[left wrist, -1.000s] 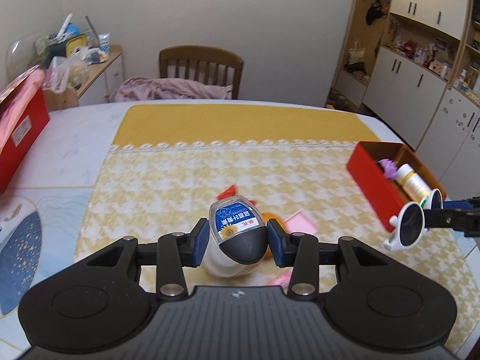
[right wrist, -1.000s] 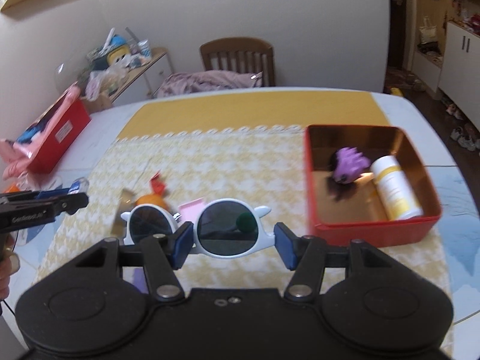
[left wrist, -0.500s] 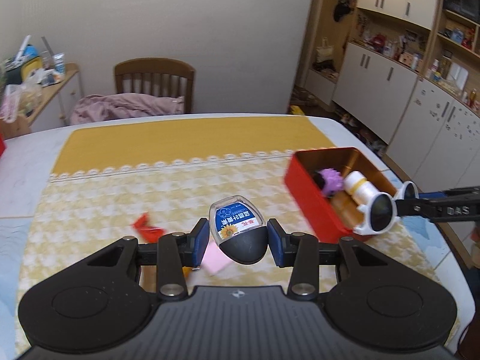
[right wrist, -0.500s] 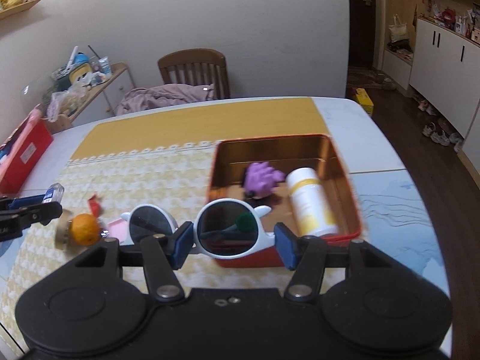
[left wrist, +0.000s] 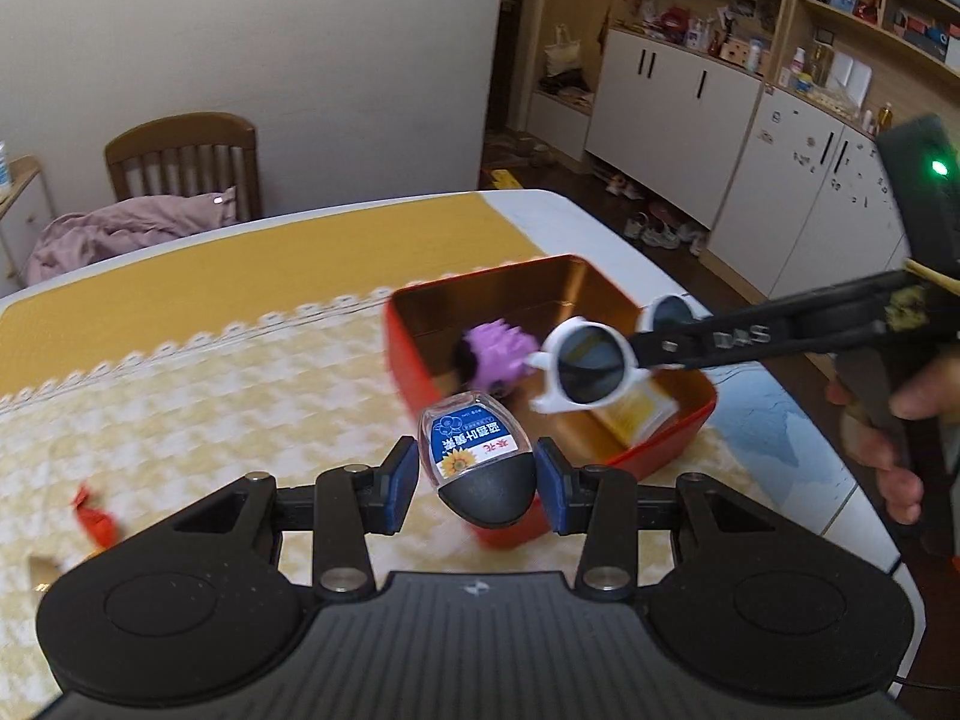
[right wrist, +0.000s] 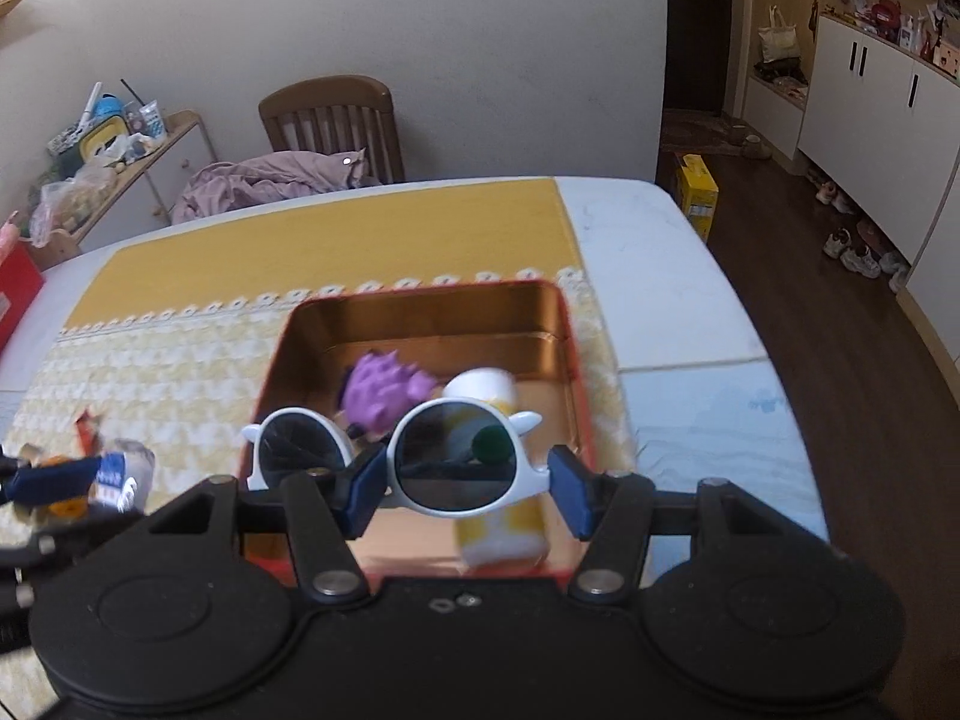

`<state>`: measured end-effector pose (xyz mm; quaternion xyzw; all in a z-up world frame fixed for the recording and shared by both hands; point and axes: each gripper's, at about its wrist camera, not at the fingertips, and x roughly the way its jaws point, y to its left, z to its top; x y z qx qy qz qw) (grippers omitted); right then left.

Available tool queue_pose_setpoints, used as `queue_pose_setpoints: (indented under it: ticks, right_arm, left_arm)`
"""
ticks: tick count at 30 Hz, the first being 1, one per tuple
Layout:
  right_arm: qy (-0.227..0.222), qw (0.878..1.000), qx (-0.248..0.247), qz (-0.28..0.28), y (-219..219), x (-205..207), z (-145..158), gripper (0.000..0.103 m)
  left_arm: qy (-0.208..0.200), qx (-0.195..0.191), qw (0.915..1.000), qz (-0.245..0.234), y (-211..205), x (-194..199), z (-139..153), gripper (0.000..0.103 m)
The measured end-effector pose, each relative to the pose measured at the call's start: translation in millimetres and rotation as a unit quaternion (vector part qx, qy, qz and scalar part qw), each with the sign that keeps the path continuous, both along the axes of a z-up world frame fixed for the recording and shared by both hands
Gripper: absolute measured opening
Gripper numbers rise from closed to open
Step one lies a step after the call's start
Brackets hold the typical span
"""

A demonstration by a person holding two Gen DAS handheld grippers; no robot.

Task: Organize rigid objects
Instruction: 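Carry both into the red tin and open both grippers to release them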

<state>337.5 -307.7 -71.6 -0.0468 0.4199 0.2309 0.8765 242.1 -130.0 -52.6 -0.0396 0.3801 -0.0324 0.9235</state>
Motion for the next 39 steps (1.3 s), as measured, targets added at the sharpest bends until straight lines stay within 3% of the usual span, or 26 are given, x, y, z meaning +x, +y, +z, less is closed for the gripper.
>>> queue_pose_setpoints:
  ticks: [9,20,39]
  right_arm:
    - [0.005,1.0,-0.004,0.011,10,52,-7,0.057]
    - [0.027,0.999,-0.014,0.01,31,92,-25,0.057]
    - [0.043,0.998,-0.023,0.026,41,95,-42,0.055]
  left_arm:
    - [0.037,0.012,0.9992,-0.001,-30,54,-20,0.041]
    - [0.076,0.01,0.9969,0.018,-43,92,-45,0.041]
    - [0.124,0.031,0.9916,0.022,-58,123,-81,0.041]
